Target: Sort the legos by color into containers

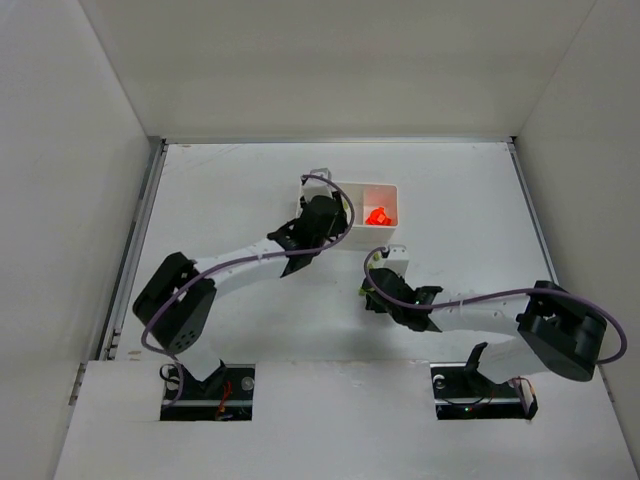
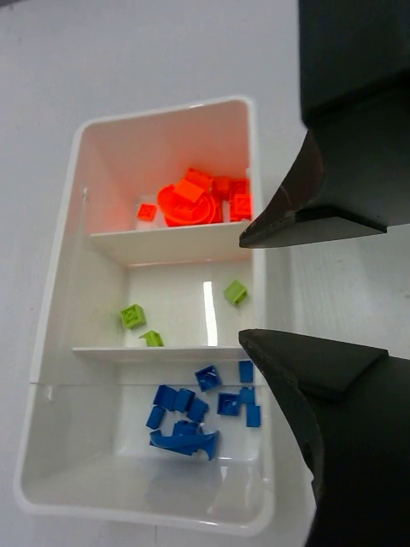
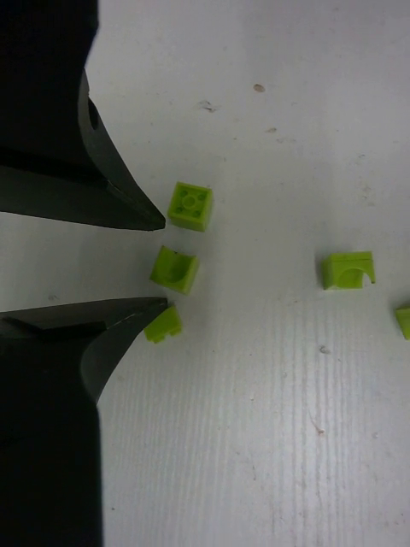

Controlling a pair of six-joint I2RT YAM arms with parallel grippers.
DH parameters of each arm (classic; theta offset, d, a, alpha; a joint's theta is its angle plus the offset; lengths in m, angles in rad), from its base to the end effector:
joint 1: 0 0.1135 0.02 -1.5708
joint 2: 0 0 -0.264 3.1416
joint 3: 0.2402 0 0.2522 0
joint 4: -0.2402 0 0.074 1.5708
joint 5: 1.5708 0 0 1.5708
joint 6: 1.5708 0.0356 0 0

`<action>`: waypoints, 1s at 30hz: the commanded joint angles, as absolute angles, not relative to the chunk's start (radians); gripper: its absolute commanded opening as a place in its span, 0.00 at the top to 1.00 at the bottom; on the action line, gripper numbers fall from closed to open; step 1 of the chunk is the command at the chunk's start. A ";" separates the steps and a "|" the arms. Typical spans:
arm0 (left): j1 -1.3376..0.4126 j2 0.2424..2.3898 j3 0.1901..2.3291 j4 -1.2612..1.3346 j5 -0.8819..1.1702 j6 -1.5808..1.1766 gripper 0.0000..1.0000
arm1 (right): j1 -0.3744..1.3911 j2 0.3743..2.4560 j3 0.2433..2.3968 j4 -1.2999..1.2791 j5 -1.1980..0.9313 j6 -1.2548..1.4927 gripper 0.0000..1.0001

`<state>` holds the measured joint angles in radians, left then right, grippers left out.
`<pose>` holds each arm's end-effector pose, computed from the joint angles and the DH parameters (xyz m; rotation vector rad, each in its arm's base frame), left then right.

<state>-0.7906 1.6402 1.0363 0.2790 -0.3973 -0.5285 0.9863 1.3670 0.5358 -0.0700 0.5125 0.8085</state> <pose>0.2737 -0.2570 0.2530 -0.0239 1.9039 -0.5297 0.1476 0.1915 0.1492 0.0047 2.3368 0.2526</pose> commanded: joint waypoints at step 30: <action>-1.168 1.439 0.581 0.403 -0.641 -0.772 0.59 | 0.686 1.741 1.181 0.110 0.399 0.456 0.79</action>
